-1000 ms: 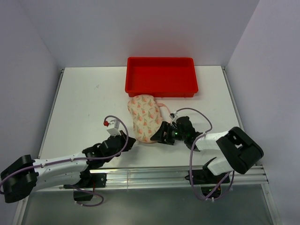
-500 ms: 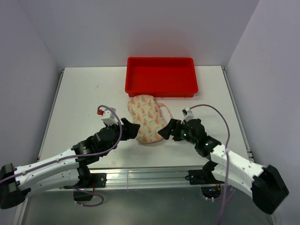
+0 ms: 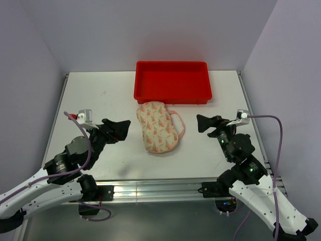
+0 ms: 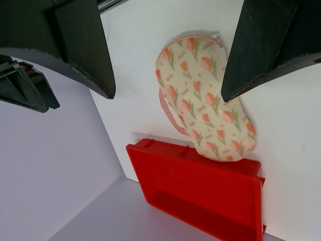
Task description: Place the bra in the laundry bag and zip it closed
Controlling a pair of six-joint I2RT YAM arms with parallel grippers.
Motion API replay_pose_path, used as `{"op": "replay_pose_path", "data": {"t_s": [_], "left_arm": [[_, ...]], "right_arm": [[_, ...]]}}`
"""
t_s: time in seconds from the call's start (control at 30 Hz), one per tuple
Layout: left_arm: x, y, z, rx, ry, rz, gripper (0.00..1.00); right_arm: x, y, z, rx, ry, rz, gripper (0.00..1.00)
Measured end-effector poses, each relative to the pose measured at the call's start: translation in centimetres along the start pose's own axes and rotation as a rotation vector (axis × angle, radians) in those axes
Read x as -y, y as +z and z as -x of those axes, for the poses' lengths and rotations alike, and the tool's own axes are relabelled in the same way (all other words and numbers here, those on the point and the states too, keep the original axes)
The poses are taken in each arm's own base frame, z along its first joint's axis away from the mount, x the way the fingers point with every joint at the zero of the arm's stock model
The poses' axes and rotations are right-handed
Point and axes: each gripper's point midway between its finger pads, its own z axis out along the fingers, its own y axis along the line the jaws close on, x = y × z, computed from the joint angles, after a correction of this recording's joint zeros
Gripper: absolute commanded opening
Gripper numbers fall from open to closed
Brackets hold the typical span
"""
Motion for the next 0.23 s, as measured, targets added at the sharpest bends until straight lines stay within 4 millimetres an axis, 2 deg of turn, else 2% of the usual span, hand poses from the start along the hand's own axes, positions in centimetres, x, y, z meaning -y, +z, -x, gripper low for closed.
{"op": "replay_pose_path", "data": {"t_s": [0.23], "left_arm": [[-1.2, -0.2, -0.3, -0.014, 0.058, 0.046, 0.92]], "right_arm": [[1.5, 0.1, -0.7, -0.018, -0.023, -0.072, 1.0]]}}
